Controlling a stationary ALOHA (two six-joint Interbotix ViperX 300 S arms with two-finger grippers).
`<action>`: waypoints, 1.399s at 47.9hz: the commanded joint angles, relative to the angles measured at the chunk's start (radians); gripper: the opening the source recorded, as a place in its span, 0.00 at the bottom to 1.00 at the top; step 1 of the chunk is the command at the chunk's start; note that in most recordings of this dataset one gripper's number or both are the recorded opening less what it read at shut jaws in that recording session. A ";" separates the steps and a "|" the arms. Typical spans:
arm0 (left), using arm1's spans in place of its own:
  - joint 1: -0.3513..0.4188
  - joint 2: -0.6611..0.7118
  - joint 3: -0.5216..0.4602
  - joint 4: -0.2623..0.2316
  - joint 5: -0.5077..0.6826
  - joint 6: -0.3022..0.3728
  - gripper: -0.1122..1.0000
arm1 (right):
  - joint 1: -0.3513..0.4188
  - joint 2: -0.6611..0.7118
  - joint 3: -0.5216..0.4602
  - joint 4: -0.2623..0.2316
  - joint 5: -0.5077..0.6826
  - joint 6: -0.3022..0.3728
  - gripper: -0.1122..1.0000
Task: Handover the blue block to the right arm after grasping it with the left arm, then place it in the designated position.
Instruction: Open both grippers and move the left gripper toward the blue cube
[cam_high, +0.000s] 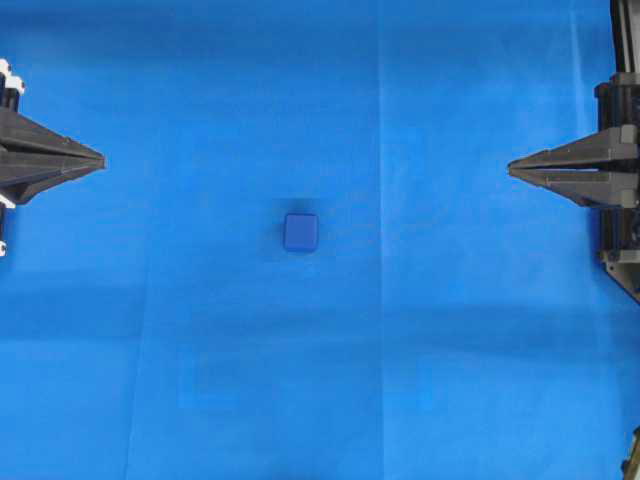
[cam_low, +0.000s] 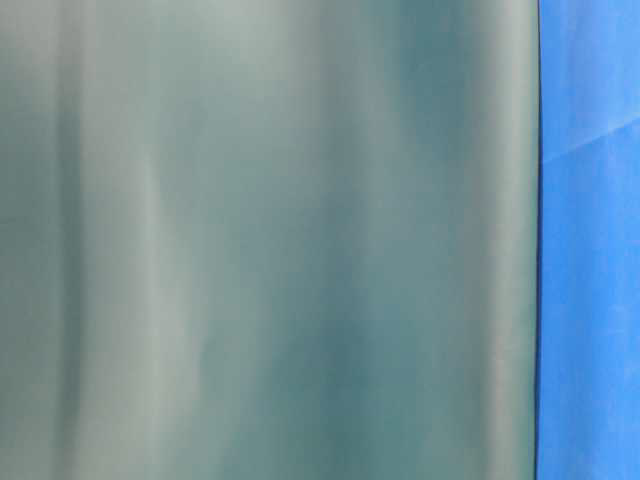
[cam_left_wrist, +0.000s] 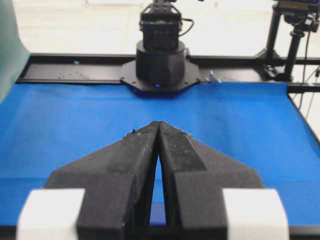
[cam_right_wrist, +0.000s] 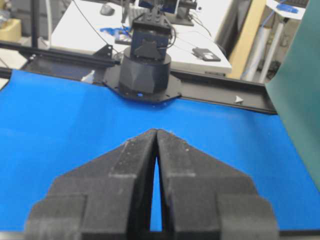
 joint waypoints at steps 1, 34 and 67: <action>-0.025 0.002 -0.020 -0.005 0.005 -0.012 0.10 | 0.002 0.005 -0.018 0.006 -0.006 0.006 0.10; -0.031 0.005 -0.020 0.005 -0.002 -0.008 0.28 | 0.002 0.012 -0.037 0.006 0.028 0.035 0.11; -0.031 0.202 -0.084 0.003 -0.109 -0.023 0.93 | 0.000 0.023 -0.044 0.008 0.067 0.069 0.95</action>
